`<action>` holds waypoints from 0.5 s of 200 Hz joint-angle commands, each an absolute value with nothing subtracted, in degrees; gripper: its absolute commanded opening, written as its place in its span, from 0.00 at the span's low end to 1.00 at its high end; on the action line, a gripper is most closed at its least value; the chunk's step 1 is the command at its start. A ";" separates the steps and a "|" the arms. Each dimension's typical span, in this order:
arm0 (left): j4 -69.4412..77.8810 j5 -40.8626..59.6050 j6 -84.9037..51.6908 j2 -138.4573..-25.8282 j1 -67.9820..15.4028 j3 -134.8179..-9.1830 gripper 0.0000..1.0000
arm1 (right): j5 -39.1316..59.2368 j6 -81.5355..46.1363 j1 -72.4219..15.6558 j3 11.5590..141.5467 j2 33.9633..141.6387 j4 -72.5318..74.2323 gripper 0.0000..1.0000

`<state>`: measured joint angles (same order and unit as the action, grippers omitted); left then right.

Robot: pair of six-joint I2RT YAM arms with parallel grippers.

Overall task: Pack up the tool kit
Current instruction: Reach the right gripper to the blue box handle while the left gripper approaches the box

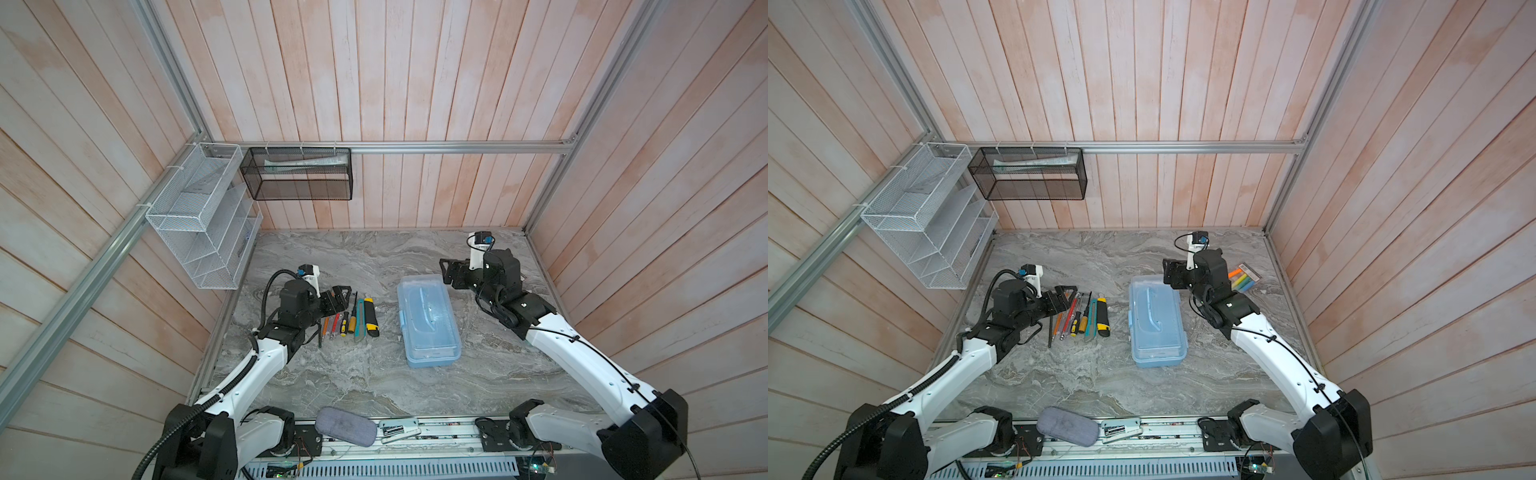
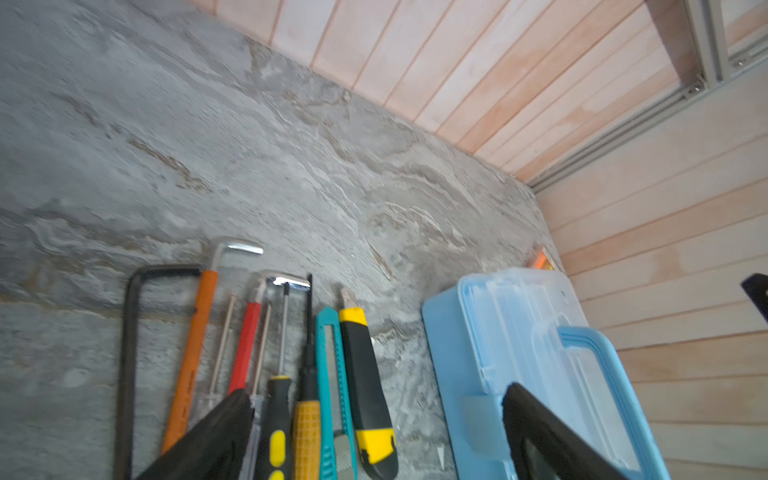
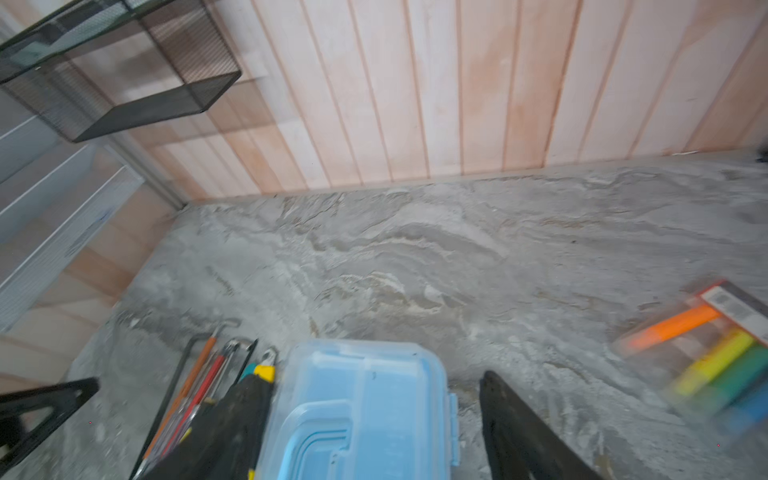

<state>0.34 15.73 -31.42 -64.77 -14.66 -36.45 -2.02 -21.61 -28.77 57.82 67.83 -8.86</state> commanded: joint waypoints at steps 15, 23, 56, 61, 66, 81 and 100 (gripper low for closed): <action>-1.95 18.21 -33.87 -62.93 -15.82 -37.61 0.94 | 12.91 -23.88 -29.42 60.21 71.71 -19.30 0.79; -2.15 18.06 -33.84 -62.93 -15.92 -37.70 0.94 | 13.68 -23.49 -29.61 60.39 72.69 -19.94 0.77; -0.60 16.62 -34.46 -62.31 -16.78 -36.51 0.92 | 17.12 -25.30 -30.38 57.51 73.55 -18.00 0.72; -0.40 16.22 -34.82 -62.15 -16.82 -36.28 0.92 | 17.31 -25.44 -30.57 57.40 73.73 -18.22 0.71; -0.08 16.07 -35.03 -62.03 -16.87 -36.13 0.92 | 17.42 -25.36 -30.66 57.43 74.03 -18.62 0.71; 1.12 15.91 -35.71 -62.11 -17.11 -35.43 0.92 | 18.14 -25.56 -30.92 57.10 74.36 -18.92 0.68; 2.18 16.15 -35.95 -63.05 -17.47 -34.99 0.91 | 19.14 -26.19 -31.45 56.26 74.39 -18.59 0.64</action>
<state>0.05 16.84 -34.83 -62.92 -16.93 -36.25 16.08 -25.04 -30.65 57.56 74.00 -17.65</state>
